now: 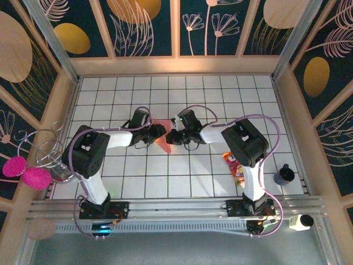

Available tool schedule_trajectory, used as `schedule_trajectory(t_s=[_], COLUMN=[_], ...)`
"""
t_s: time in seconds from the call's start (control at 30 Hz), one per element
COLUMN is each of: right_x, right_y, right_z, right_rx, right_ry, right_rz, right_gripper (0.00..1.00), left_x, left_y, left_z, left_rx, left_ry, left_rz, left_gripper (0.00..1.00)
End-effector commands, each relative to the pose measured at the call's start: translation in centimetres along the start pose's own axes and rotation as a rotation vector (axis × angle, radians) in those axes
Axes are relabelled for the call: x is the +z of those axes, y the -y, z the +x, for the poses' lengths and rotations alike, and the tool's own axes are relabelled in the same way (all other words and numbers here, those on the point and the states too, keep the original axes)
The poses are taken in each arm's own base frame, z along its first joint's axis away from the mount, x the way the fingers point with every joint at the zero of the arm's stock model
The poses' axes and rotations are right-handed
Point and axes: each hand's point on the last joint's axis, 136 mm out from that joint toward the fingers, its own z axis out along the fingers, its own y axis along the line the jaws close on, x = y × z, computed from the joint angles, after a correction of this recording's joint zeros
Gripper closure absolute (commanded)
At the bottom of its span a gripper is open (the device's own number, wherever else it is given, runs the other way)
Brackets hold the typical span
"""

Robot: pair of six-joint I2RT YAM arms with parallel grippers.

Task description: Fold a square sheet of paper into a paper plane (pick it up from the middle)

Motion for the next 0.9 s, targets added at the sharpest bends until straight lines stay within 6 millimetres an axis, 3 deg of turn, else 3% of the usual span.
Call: schedule_trajectory(t_s=[0.0, 0.13, 0.23, 0.53, 0.63, 0.87], right_x=[-0.1, -0.5, -0.7, -0.7, -0.8, -0.9], right_y=[0.0, 0.2, 0.3, 0.3, 0.5, 0.5], right_z=[0.9, 1.2, 1.4, 1.6, 1.7, 1.7], right_rx=[0.019, 0.039, 0.048, 0.073, 0.08, 0.076], right_ry=[-0.027, -0.033, -0.039, -0.058, -0.056, -0.061], right_rz=[-0.057, -0.077, -0.091, -0.134, -0.135, -0.122], right_gripper=[1.0, 1.0, 1.0, 1.0, 1.0, 0.94], left_x=[-1.0, -3.5, -4.8, -4.3, -3.7, -2.3], left_y=[-2.0, 1.5, 2.0, 5.1, 4.8, 2.7], left_z=[0.1, -2.6, -3.4, -0.6, 0.0, 1.2], left_rx=[-0.001, 0.048, 0.052, 0.044, 0.026, -0.007], left_ry=[-0.001, 0.105, 0.158, 0.048, 0.02, -0.038], left_rz=[-0.13, -0.072, -0.049, 0.243, 0.267, 0.203], left_gripper=[0.51, 0.46, 0.46, 0.64, 0.71, 0.7])
